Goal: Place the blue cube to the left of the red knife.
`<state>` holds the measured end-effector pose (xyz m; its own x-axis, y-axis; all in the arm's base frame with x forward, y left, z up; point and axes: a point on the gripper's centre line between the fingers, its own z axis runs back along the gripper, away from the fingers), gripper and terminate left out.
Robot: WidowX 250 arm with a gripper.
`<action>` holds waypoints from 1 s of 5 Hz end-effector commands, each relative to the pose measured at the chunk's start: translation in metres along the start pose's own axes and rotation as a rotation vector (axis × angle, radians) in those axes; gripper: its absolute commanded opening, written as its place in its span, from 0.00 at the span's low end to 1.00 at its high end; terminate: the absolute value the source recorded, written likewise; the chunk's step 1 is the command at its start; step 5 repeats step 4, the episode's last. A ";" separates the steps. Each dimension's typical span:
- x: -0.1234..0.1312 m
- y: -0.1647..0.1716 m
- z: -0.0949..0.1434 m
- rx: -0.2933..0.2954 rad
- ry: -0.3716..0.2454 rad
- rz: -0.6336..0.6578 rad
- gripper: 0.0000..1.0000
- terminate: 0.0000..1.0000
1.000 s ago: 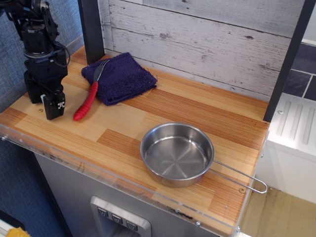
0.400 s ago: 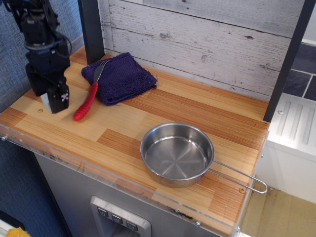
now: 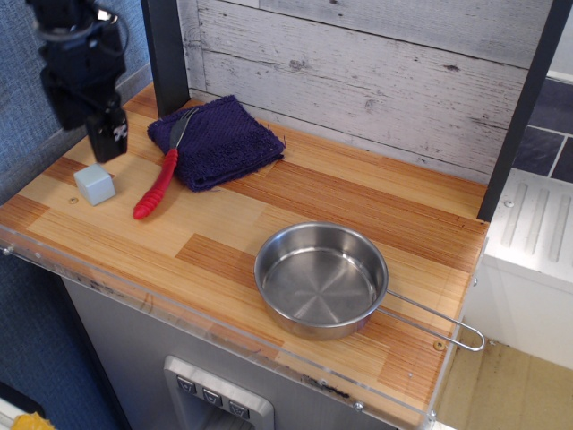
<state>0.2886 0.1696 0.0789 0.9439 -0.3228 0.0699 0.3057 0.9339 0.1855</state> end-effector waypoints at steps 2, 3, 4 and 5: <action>0.002 -0.004 0.049 0.102 -0.117 0.000 1.00 0.00; 0.002 -0.004 0.049 0.102 -0.117 0.000 1.00 0.00; 0.002 -0.004 0.049 0.102 -0.117 0.000 1.00 1.00; 0.002 -0.004 0.049 0.102 -0.117 0.000 1.00 1.00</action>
